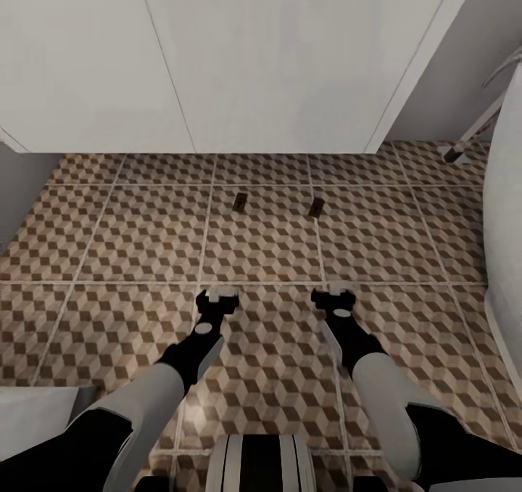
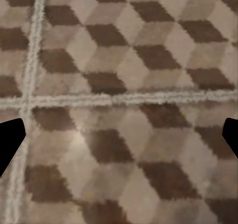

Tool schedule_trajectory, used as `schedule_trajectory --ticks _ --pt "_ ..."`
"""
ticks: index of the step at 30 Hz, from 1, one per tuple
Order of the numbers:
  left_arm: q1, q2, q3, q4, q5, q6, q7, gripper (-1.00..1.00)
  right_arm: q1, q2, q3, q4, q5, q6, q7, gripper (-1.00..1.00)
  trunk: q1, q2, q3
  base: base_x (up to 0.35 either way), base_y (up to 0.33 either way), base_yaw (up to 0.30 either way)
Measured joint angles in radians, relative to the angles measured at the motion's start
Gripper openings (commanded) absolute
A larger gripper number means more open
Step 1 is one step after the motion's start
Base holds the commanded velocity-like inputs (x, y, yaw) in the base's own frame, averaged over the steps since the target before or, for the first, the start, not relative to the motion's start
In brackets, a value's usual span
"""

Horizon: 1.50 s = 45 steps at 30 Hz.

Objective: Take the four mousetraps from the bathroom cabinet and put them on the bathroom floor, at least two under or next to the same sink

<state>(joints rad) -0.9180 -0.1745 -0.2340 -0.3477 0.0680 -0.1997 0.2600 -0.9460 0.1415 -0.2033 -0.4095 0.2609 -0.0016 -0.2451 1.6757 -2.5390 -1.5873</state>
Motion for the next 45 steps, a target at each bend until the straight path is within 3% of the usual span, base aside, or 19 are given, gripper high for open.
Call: schedule_trajectory --ticks 17,29,45 --pt "0.0 0.0 0.001 0.076 0.0 -0.004 -0.005 1.0 0.001 -0.008 -0.002 0.047 -0.007 0.008 0.002 1.0 -0.008 0.004 0.066 0.0 0.0 0.0" --pt "0.0 0.0 0.002 0.083 0.026 -0.004 -0.008 1.0 0.001 -0.009 -0.003 0.052 -0.01 0.009 0.002 1.0 -0.013 0.007 0.112 0.0 0.0 0.0" --pt "0.0 0.0 0.002 0.084 0.032 -0.007 -0.008 1.0 0.001 -0.009 -0.005 0.052 -0.011 0.01 -0.002 1.0 -0.02 0.011 0.174 0.0 0.0 0.0"
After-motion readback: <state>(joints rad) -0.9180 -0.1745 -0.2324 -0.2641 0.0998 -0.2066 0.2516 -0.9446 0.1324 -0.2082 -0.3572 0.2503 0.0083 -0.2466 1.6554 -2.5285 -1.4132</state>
